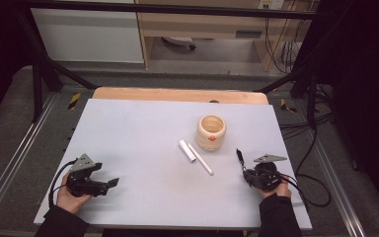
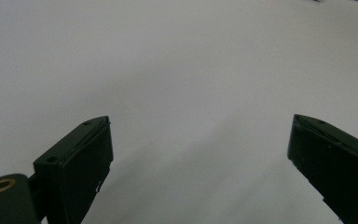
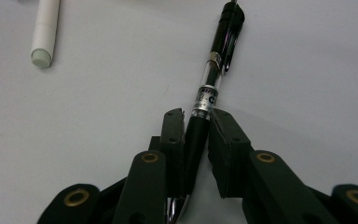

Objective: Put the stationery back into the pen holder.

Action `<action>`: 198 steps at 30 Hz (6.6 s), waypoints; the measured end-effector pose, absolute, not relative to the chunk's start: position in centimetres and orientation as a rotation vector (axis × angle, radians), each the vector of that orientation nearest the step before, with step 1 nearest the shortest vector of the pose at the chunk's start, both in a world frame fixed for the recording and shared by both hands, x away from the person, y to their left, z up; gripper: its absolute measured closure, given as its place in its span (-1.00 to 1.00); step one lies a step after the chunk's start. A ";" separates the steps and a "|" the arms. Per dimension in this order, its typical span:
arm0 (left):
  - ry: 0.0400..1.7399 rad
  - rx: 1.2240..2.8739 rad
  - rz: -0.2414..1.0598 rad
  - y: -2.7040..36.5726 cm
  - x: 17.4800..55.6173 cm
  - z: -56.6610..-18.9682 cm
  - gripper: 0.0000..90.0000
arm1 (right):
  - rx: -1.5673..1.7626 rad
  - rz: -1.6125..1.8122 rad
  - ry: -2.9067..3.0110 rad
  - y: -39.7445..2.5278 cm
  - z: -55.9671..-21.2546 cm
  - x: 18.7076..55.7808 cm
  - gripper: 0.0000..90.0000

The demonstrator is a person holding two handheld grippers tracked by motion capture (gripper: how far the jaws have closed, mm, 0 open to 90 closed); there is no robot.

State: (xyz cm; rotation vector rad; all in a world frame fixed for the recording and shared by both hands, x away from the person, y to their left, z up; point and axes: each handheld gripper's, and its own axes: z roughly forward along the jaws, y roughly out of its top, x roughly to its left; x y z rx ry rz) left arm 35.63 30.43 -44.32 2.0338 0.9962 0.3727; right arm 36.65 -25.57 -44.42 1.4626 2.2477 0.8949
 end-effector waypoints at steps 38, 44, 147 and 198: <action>0.986 2.041 0.369 30.3 35.6 -44.3 -0.85 | 1.470 0.935 2.278 -26.2 -43.8 36.9 0.78; 0.974 2.045 0.366 30.1 35.5 -44.2 -0.85 | 1.453 0.963 2.288 -26.4 -43.3 36.7 0.78; -0.122 2.437 0.932 10.7 32.2 -41.4 -0.38 | 0.804 1.140 2.882 -10.9 -38.5 36.7 0.79; -0.472 2.313 1.334 7.3 29.9 -43.7 0.74 | 0.800 1.147 2.887 -10.9 -38.2 36.4 0.75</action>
